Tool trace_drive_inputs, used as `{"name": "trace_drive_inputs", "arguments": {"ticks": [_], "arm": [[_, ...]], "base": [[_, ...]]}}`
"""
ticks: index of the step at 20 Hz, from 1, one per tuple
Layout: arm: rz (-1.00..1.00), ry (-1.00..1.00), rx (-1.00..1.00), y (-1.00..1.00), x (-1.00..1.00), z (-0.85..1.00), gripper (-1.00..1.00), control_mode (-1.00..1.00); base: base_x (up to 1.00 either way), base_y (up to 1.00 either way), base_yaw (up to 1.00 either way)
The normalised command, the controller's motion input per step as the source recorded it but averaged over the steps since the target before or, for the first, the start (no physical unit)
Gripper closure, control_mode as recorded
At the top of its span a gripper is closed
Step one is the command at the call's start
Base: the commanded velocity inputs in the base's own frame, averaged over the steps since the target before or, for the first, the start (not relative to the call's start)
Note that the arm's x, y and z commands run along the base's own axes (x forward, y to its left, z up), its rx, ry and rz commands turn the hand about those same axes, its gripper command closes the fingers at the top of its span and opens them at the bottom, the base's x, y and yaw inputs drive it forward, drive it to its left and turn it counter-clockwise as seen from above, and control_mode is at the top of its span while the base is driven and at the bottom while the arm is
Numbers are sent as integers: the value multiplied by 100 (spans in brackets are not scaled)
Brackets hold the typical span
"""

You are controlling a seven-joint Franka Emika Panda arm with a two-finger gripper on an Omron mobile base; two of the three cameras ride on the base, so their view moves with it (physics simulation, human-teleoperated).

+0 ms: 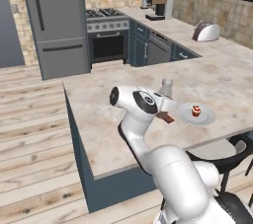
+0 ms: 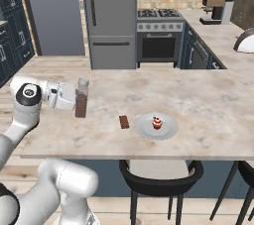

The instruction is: Take the cinnamon bottle from the cabinet and place it on the dining table, next to the plate with the cupcake. Then take the chocolate from the dining counter and place it on the cupcake plate.

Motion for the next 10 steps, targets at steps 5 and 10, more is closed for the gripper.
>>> {"name": "trace_drive_inputs", "arguments": {"ticks": [5, 10], "arm": [[-42, 0, 0, -6, 10, -56, 100, -100], [-34, -3, -1, -9, 22, -13, 100, -100]], "base": [[0, 0, 0], [0, 0, 0]]}}
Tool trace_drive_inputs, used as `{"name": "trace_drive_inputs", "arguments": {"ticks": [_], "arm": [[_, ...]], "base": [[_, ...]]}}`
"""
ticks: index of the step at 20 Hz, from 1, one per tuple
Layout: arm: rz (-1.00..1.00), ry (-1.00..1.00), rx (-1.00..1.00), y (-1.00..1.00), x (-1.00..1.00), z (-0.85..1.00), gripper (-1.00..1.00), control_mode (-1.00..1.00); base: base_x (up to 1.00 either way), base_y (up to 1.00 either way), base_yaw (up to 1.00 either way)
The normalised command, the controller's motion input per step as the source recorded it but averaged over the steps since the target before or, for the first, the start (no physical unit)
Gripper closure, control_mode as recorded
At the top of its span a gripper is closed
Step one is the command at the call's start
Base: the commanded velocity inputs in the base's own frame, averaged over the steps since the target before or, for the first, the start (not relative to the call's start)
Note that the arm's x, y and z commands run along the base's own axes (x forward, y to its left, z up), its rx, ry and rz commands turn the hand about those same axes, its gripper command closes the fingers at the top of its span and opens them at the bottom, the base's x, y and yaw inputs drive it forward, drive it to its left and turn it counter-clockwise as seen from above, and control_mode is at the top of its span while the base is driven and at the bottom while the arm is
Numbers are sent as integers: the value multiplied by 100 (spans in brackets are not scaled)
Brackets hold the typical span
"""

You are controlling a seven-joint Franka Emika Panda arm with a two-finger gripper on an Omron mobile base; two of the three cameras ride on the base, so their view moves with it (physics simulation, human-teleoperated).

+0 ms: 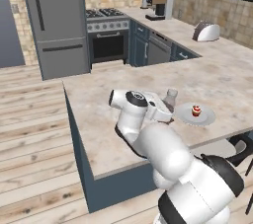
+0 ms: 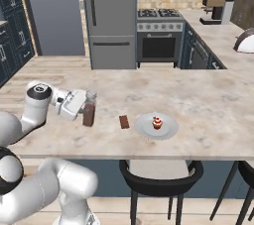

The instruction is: Take the cinnamon bottle from the cabinet and place it on the dining table, next to the plate with the cupcake. Then take the chocolate from the dining counter and place it on the cupcake plate.

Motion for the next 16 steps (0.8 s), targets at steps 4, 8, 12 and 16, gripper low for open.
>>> {"name": "trace_drive_inputs", "arguments": {"ticks": [4, 8, 12, 16], "arm": [[-23, 0, -5, -23, 3, -32, 100, -100], [-17, 0, -6, -23, 1, -41, 100, -100], [-12, 3, -8, -6, 4, -69, 100, -100], [-10, 0, -8, 0, 1, -52, 100, -100]], "base": [[0, 0, 0], [0, 0, 0], [0, 0, 0], [0, 0, 0]]}}
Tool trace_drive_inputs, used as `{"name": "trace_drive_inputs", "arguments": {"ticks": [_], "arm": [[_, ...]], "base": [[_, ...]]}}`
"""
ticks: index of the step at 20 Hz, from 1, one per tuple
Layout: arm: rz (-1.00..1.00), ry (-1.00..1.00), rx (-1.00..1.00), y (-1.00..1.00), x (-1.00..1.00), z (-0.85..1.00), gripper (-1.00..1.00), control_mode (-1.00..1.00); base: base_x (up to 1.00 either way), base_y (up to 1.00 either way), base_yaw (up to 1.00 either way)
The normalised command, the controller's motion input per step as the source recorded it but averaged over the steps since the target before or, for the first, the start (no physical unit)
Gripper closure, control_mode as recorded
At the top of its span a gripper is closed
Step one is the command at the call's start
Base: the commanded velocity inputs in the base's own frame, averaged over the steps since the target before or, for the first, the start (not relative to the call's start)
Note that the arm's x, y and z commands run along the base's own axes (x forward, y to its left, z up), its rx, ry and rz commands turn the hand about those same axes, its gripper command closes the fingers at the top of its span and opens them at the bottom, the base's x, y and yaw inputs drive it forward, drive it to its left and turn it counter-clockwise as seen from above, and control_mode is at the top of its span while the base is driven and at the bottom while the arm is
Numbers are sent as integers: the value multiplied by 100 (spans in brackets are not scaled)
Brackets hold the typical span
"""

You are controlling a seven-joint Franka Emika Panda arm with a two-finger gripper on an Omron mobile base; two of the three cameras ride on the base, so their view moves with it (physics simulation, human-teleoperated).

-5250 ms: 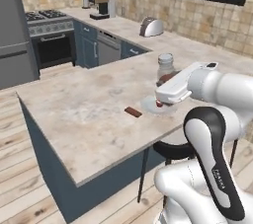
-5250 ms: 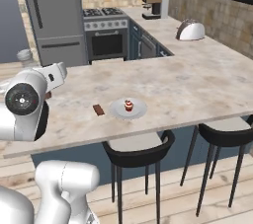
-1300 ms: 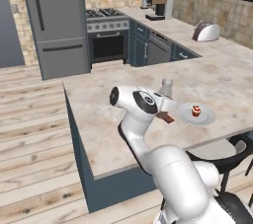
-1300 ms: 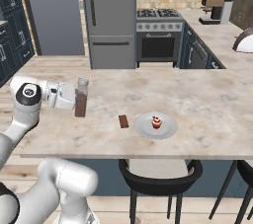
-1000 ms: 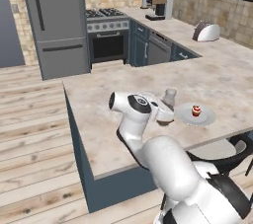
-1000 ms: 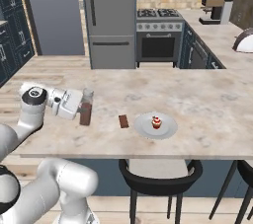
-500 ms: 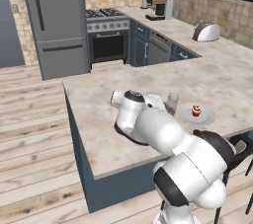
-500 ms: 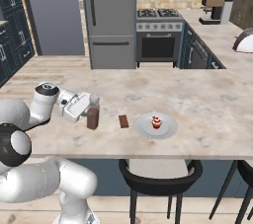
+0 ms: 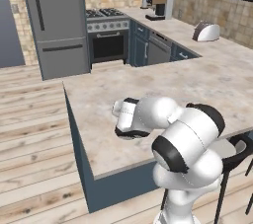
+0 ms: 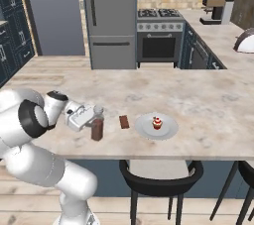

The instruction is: Take the cinnamon bottle from the cabinet and place it on the dining table, next to the plate with the cupcake. Then take the chocolate from the dining counter and place it on the cupcake plate.

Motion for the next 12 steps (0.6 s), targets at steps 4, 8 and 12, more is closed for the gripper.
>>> {"name": "trace_drive_inputs", "arguments": {"ticks": [4, 8, 12], "arm": [[-10, -9, -7, -1, 12, -4, 100, -100], [-6, -3, -4, -3, 27, -21, 100, -100], [-2, -3, -8, -1, 14, -53, 100, -100]], "base": [[0, 0, 0], [0, 0, 0], [0, 0, 0]]}}
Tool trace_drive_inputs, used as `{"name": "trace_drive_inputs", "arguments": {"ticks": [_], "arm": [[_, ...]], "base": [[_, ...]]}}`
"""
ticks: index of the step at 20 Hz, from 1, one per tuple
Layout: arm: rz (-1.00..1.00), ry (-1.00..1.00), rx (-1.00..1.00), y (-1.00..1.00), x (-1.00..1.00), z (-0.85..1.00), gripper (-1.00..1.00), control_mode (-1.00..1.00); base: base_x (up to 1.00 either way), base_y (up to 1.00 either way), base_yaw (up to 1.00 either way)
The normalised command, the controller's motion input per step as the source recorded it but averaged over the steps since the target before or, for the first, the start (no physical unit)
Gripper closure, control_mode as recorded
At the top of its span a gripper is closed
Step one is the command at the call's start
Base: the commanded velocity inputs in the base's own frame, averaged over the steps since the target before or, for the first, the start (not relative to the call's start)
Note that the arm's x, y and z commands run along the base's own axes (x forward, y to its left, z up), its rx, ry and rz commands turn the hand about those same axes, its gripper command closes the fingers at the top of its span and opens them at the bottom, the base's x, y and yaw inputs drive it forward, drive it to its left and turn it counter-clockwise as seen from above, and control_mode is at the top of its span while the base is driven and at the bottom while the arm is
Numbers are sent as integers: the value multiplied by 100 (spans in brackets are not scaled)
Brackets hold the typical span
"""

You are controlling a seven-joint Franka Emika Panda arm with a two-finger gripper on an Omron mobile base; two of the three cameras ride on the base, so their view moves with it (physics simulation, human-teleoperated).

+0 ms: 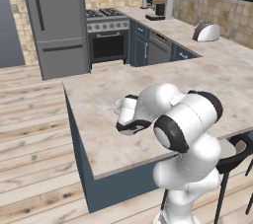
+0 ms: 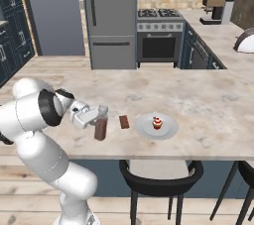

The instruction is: Take the cinnamon bottle from the cabinet and place it on the dining table, next to the plate with the cupcake. Then take the chocolate from the dining counter and place it on the cupcake plate.

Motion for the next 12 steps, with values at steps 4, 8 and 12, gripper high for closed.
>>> {"name": "trace_drive_inputs", "arguments": {"ticks": [4, 8, 12], "arm": [[-1, -7, -11, -9, 0, -45, 100, -100], [-3, -8, -8, -1, 0, -42, 100, -100], [-4, -17, -10, 0, 5, -30, 100, -100]], "base": [[0, 0, 0], [0, 0, 0], [0, 0, 0]]}}
